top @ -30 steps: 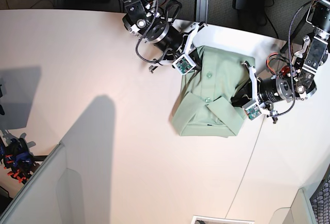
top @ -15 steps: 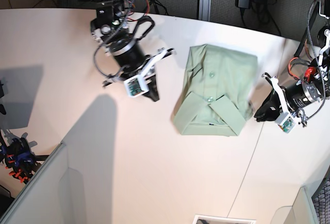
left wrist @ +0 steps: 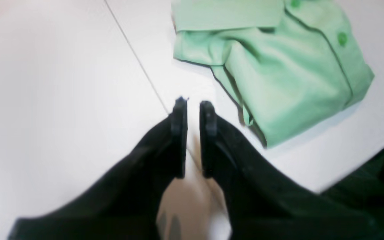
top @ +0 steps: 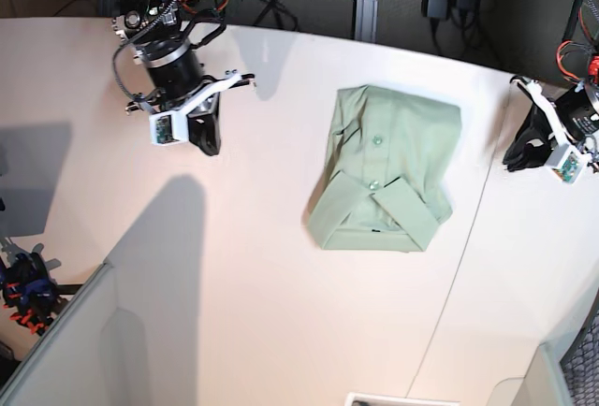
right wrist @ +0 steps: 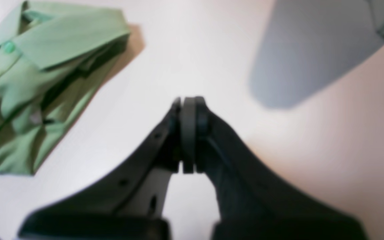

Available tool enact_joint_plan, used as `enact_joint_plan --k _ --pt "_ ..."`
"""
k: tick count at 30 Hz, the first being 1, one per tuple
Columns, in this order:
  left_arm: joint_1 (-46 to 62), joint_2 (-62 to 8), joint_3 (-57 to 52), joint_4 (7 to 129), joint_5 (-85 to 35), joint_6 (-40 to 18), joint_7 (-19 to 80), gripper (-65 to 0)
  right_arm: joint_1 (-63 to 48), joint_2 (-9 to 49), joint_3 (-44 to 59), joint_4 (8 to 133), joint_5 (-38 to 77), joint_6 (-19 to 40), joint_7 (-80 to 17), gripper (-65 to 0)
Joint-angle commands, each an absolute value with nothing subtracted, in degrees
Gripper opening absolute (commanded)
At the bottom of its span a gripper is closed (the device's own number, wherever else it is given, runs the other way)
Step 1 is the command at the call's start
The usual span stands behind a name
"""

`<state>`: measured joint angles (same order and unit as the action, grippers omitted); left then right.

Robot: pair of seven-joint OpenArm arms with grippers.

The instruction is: Fold the T-shirt properly

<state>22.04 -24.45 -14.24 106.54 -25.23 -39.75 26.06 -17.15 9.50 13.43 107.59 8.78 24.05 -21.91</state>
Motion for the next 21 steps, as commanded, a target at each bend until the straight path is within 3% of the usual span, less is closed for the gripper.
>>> enact_joint_plan --k 1,21 --pt "23.24 -25.08 -15.49 108.38 -26.39 -40.00 24.77 -58.4 -18.20 9.82 14.22 109.34 9.76 23.99 -20.82 -65.0" --pt "57.23 -25.08 -19.94 114.32 -33.21 -40.00 32.32 -58.4 -46.22 12.25 14.96 116.16 21.41 24.05 -26.20 -65.0"
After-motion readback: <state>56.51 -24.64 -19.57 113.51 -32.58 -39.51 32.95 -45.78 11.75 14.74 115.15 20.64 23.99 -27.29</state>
